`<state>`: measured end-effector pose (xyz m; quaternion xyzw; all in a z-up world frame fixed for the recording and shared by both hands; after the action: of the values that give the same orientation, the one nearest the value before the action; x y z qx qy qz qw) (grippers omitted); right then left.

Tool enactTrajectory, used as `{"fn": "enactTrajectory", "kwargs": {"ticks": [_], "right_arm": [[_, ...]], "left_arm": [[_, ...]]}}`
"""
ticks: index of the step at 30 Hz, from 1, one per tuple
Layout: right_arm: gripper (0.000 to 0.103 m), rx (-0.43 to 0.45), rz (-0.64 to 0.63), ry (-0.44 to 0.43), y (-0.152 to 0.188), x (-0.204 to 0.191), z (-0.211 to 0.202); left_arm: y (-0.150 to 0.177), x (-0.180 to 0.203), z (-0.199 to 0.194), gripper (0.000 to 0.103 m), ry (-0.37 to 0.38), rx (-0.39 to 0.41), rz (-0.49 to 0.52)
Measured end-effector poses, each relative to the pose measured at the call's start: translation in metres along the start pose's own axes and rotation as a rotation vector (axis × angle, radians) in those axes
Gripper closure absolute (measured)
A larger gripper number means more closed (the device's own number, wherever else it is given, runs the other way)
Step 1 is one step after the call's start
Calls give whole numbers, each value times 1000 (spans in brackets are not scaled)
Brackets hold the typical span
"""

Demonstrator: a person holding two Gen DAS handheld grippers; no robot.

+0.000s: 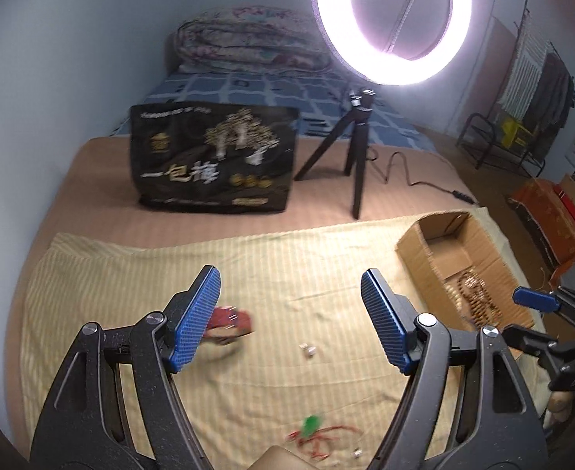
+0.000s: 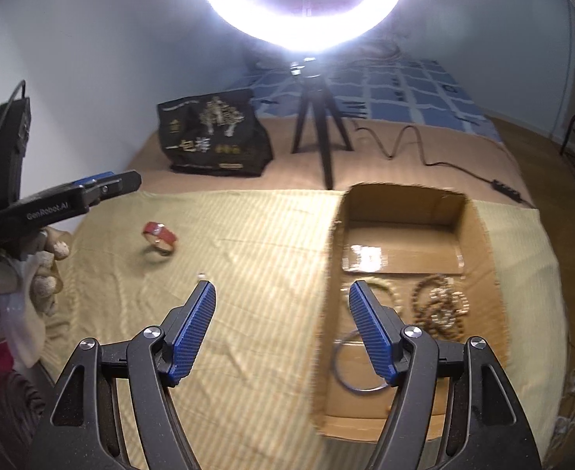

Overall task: Organize jewelry
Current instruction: 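Withdraw both tools from the box toward the red watch, then grasp the red watch strap with the left tool while the right tool grasps the jade pendant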

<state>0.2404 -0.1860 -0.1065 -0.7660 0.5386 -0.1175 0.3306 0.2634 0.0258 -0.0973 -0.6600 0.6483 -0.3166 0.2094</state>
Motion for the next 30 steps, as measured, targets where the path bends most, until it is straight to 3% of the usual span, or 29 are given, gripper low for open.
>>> {"fn": "enactTrajectory", "kwargs": {"ticks": [12, 19, 30], "right_arm": [[33, -53, -112, -83, 23, -62, 32], [33, -110, -215, -115, 49, -100, 57], [33, -158, -229, -151, 65, -115, 86]], "left_arm": [[22, -55, 11, 26, -21, -52, -89], [37, -63, 35, 26, -18, -102, -122], [56, -57, 78, 26, -52, -168, -87]]}}
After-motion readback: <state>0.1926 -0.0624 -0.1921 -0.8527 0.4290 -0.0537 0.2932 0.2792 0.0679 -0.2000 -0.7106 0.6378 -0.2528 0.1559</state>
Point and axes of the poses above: each gripper's, at about its wrist camera, not at the fingertips, and z roughly the way its jaws point, x to its right, y to its underside, the point moved 8 cm from there along z, roughly the way its jaws point, and after that the axes turned 1 degree about x, right-handed, at the moved point
